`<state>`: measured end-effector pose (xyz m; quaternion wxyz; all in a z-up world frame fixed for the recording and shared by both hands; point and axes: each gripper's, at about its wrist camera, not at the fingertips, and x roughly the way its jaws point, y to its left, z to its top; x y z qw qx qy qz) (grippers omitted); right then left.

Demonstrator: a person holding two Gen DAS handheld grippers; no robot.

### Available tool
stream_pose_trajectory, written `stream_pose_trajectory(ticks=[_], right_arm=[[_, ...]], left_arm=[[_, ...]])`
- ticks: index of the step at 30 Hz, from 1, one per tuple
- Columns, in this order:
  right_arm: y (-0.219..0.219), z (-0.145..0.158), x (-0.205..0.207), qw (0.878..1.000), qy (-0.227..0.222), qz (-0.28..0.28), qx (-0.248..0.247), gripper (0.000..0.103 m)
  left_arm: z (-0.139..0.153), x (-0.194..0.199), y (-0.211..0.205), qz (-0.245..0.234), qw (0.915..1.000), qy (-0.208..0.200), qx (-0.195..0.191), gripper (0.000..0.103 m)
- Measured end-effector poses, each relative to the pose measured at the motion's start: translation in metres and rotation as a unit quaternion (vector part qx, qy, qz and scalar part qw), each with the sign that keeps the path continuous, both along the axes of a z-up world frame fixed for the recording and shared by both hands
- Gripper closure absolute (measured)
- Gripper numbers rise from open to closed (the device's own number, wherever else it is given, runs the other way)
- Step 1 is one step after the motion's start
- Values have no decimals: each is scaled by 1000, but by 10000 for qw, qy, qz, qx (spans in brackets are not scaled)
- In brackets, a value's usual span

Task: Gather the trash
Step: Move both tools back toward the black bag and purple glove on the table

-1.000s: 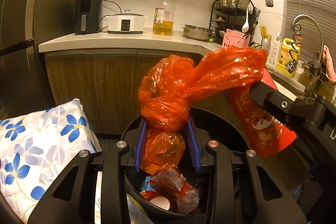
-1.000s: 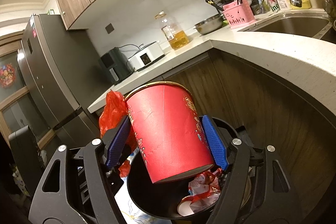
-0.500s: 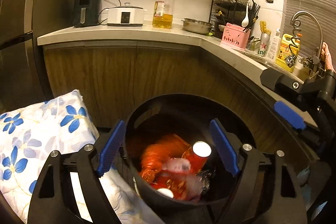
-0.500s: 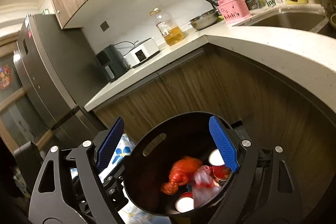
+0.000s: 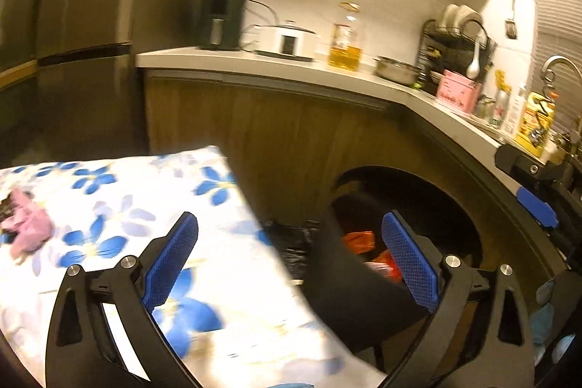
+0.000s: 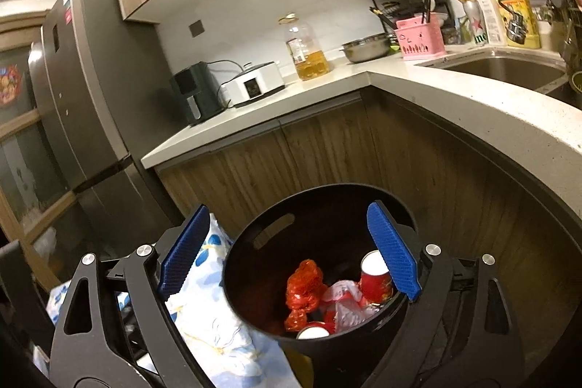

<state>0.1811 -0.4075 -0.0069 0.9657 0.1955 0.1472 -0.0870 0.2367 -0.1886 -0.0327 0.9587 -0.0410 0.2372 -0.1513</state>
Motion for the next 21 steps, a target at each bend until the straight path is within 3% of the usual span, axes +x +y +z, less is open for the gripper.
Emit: stream_pose_trajectory(ticks=[5, 11, 21], right_arm=[[33, -7, 0, 9997, 59, 182, -133, 15], [83, -17, 8, 9982, 131, 527, -256, 15], [187, -34, 30, 9914, 245, 1133, -610, 15]], left_arm=[[-3, -12, 52, 630, 9980, -71, -4, 6], [-10, -20, 129, 1438, 9896, -22, 48, 6], [-17, -30, 216, 2067, 9784, 56, 21, 6]])
